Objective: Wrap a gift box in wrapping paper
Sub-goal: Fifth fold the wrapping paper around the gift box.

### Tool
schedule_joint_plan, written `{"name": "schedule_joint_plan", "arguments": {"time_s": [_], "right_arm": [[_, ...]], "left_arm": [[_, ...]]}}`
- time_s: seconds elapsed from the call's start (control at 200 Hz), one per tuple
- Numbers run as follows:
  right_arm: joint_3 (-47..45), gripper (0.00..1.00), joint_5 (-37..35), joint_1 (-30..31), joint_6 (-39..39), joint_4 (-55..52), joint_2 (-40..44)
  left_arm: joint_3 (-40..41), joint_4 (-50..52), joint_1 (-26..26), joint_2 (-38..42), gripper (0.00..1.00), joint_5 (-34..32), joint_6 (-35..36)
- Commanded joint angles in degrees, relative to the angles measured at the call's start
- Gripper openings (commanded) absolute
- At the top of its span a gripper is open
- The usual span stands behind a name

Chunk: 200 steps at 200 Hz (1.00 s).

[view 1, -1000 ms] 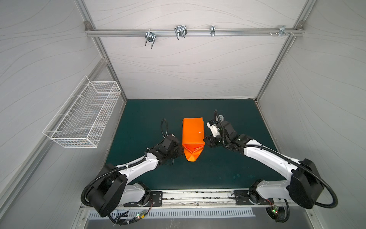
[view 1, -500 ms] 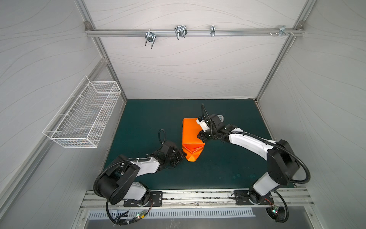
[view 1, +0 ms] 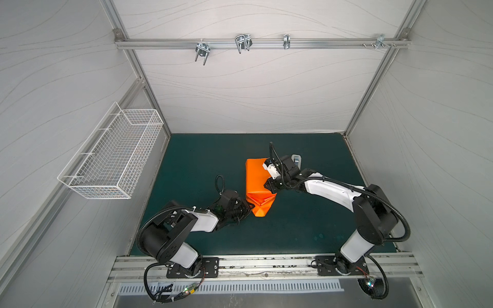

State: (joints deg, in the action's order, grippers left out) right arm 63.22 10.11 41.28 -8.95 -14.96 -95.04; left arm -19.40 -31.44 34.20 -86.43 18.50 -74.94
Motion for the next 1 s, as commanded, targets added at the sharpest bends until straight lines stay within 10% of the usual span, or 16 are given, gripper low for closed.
{"name": "schedule_joint_plan", "arguments": {"time_s": [0.0,0.2,0.415,0.66,0.995], "right_arm": [[-0.4,0.24,0.2,-0.2,0.7,0.0,2.4],[-6.3,0.41,-3.0,0.0,-7.6,-3.2,17.8],[-25.5,0.18,3.0,0.5,-33.9,4.1,29.7],[-29.8,0.37,-4.2,11.6,-43.9,13.0,23.3],[-32.2,0.36,-8.3,13.6,-53.9,21.8,14.5]], "left_arm": [[0.4,1.9,0.5,-1.9,0.32,-1.6,-1.4],[0.0,2.5,0.5,-1.5,0.32,-1.8,-0.8],[-0.5,2.9,0.5,-1.2,0.32,-1.8,0.4],[-2.3,11.8,0.6,3.1,0.31,-2.3,5.4],[-2.7,20.9,0.6,10.5,0.31,-4.6,11.6]]}}
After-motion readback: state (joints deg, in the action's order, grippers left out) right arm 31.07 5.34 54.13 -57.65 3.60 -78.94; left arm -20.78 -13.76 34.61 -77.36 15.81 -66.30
